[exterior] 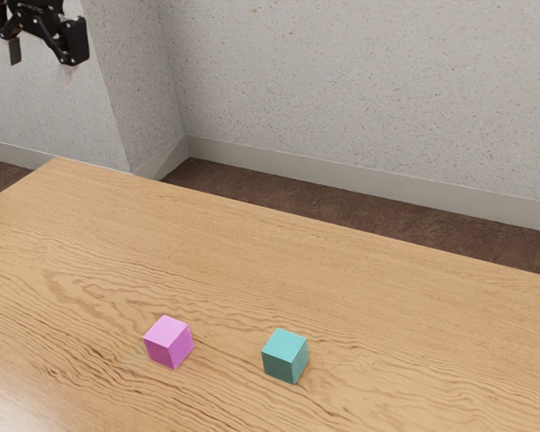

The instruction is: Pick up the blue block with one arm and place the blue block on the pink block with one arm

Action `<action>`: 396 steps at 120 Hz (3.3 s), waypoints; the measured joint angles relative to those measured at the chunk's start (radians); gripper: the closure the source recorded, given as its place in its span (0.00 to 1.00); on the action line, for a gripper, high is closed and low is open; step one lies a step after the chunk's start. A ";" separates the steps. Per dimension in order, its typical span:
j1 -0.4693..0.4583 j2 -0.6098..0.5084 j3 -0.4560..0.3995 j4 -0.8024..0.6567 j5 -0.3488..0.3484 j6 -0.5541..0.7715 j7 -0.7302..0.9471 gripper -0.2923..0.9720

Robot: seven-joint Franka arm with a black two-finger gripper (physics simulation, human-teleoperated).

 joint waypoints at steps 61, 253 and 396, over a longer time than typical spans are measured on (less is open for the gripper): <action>0.060 0.206 -0.054 -0.082 -0.131 0.264 -0.020 0.23; -0.044 0.368 -0.288 -0.755 -0.576 1.017 -0.266 0.23; -0.068 0.464 -0.310 -0.766 -0.660 1.043 -0.324 0.44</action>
